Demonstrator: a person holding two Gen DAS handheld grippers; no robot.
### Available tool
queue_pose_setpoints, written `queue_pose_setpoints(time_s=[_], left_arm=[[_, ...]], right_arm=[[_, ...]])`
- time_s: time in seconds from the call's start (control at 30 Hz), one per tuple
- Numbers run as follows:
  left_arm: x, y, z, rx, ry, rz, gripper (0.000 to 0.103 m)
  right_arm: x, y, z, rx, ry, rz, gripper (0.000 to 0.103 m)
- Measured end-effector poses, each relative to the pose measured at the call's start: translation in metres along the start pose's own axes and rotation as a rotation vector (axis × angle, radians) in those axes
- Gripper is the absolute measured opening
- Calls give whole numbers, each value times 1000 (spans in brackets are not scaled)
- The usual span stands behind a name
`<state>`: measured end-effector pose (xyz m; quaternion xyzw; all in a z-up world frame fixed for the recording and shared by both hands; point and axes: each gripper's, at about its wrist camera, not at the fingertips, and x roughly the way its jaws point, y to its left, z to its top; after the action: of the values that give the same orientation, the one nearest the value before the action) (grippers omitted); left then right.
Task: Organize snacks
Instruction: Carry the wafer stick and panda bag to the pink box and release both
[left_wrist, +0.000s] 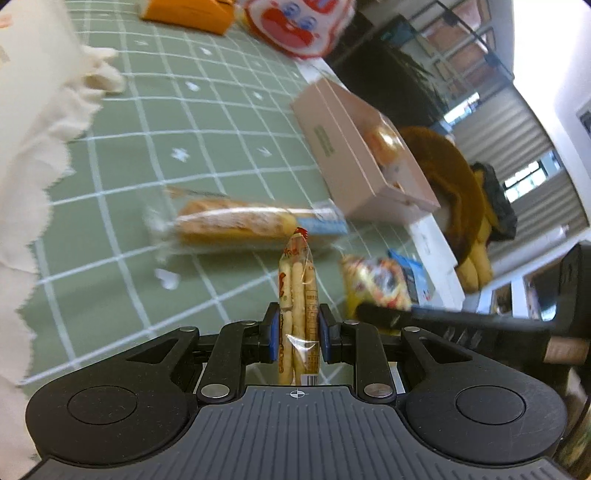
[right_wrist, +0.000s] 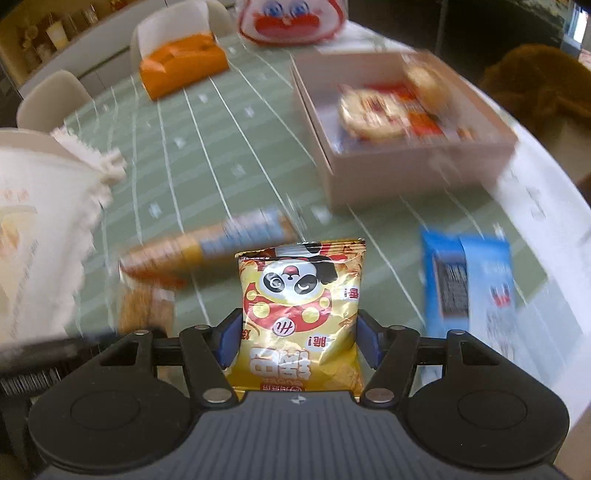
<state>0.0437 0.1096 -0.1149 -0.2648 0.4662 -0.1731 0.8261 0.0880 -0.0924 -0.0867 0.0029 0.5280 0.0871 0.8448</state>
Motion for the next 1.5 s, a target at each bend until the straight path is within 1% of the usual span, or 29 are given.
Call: queue_pose_setpoints(time_s=[0.17,0.33,0.4,0.47,0.6,0.7,0.9,0.97,1.03,1.07,1.1,1.23,1.33,1.4,1.43,1.5], left_arm=[[13,-19,-3,47,35,-6,25],[19,-25,-6,59,56,3,25],[22,-27,-8,58,59,8,25],[21,-27,-9,56,57,13,25],[18,-26,-10,52,53,25,25],[17,-25,-11,49,54,35,25],[17,-28,-13,55,65,42,25],[17,-30,-14,58,68,45,25],[19,-32,-14,63,74,48,25],[20,-34,-15,66,77,49,25],[20,-36,-15,70,80,51,25],[23,-50,-12,98,86,48,25],[27,-65,-8,128,87,43,25],[27,-77,-4,145,83,36,25],[25,-86,2,153,73,21,25],[17,-103,19,166,36,-22,25]], right_arm=[[7,-12,-26,37,39,23,64],[8,-17,-37,50,41,29,66],[8,-19,-40,40,37,23,78],[7,-19,-43,31,23,7,81],[4,-19,-48,16,6,4,82],[2,-20,-50,16,-5,17,85],[8,-25,-49,43,-4,37,86],[8,-25,-49,44,-15,34,86],[6,-24,-50,24,-28,35,80],[4,-23,-50,10,-37,33,68],[2,-22,-51,-9,-37,45,63],[-6,-28,-51,-17,-28,75,62],[-18,-39,-48,3,-48,85,62],[-32,-50,-42,13,-81,83,62],[-39,-56,-38,16,-98,78,62],[-62,-72,-23,23,-161,63,62]])
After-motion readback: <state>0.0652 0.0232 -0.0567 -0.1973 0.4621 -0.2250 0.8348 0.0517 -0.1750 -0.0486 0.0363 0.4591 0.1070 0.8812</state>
